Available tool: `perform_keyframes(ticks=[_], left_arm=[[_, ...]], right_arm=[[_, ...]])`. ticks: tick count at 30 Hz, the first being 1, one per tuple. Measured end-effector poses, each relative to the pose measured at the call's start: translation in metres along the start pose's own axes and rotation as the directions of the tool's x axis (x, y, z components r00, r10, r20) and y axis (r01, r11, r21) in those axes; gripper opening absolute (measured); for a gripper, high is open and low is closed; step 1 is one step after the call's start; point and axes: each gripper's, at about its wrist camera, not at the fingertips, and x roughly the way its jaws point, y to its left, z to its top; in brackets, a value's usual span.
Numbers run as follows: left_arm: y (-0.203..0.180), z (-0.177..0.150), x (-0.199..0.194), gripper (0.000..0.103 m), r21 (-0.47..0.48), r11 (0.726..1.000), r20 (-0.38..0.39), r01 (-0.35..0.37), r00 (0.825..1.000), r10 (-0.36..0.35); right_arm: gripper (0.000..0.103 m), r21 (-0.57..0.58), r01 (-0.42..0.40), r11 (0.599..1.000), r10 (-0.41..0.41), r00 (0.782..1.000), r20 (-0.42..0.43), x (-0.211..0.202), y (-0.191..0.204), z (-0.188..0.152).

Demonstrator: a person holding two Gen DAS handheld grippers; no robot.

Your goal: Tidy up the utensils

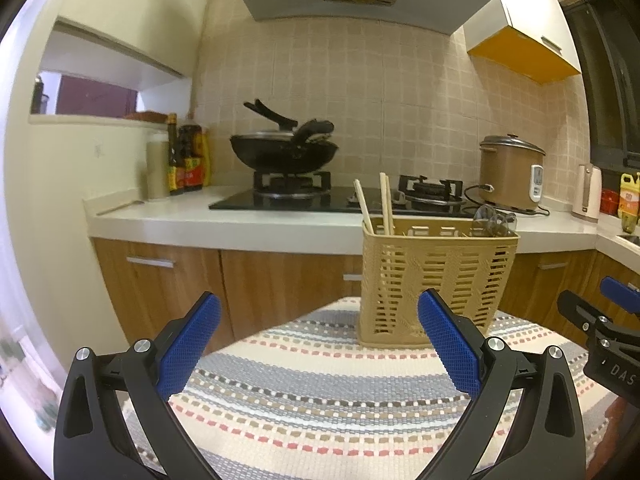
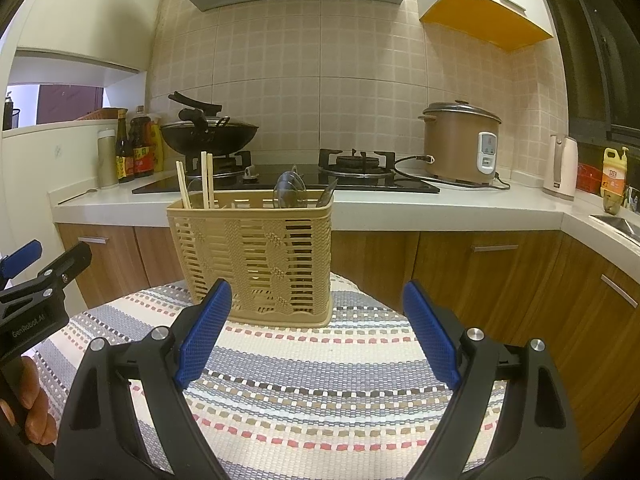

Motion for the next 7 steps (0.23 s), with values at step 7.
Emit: perform_keyframes(ticks=[7], left_arm=[[0.0106, -0.0006, 0.0072, 0.096, -0.065, 0.998, -0.047, 0.011, 0.999, -0.015]], right_arm=[[0.083, 0.000, -0.001, 1.000, 0.001, 1.000, -0.003, -0.0002, 0.0014, 0.0000]])
